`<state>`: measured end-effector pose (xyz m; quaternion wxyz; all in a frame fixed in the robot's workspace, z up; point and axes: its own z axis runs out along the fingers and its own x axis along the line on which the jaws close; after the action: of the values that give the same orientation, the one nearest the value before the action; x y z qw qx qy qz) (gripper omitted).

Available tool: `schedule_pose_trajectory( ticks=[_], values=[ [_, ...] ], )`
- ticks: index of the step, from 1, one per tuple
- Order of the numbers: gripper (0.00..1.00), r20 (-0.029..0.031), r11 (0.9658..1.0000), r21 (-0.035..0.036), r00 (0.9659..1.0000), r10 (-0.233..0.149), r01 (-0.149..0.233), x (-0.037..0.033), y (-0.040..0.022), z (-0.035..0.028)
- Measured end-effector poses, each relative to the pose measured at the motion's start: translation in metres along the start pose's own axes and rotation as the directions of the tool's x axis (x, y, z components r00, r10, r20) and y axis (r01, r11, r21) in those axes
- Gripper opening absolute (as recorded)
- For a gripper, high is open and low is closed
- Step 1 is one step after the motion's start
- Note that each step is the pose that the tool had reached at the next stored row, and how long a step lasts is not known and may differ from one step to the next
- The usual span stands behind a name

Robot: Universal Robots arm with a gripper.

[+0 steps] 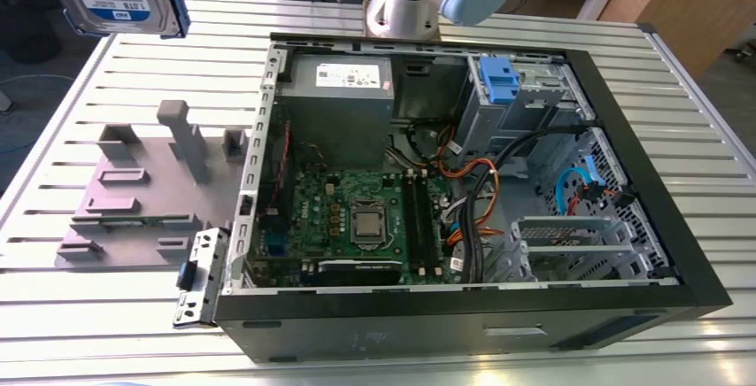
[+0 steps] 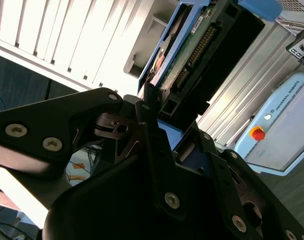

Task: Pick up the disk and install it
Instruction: 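Pick up the disk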

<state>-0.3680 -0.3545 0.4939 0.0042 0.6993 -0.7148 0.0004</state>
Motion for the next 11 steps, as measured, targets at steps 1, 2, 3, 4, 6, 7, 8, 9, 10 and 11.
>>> schedule_pose_trajectory(
  ticks=[1, 2, 3, 4, 6, 7, 8, 9, 10, 11],
  values=[
    [0.37, 0.0, 1.0, 0.0, 1.0, 0.0, 0.0, 0.0, -0.0005, 0.0],
    [0.37, -0.0001, 1.0, -0.0001, 1.0, 0.0, 0.0, 0.0, -0.0011, 0.0],
    [0.37, 0.0, 1.0, 0.0, 1.0, 0.0, 0.0, 0.0, -0.0017, 0.0],
    [0.37, -0.0001, 1.0, -0.0001, 1.0, 0.0, 0.0, 0.0, -0.0023, 0.0],
    [0.37, -0.0001, 1.0, -0.0001, 1.0, 0.0, 0.0, -0.0001, -0.0034, -0.0001],
    [0.37, 0.0, 1.0, -0.0001, 1.0, 0.0, 0.0, -0.0001, -0.0039, 0.0],
    [0.37, 0.0, 1.0, -0.0001, 1.0, 0.0, 0.0, -0.0001, -0.0045, 0.0],
    [0.37, 0.0, 1.0, -0.0001, 1.0, 0.0, 0.0, -0.0001, -0.005, 0.0],
    [0.37, -0.0001, 1.0, -0.0001, 1.0, 0.0, 0.0, -0.0001, -0.0055, -0.0001],
    [0.37, 0.0, 1.0, -0.0001, 1.0, 0.0, 0.0, -0.0001, -0.0061, 0.0]
  ],
)
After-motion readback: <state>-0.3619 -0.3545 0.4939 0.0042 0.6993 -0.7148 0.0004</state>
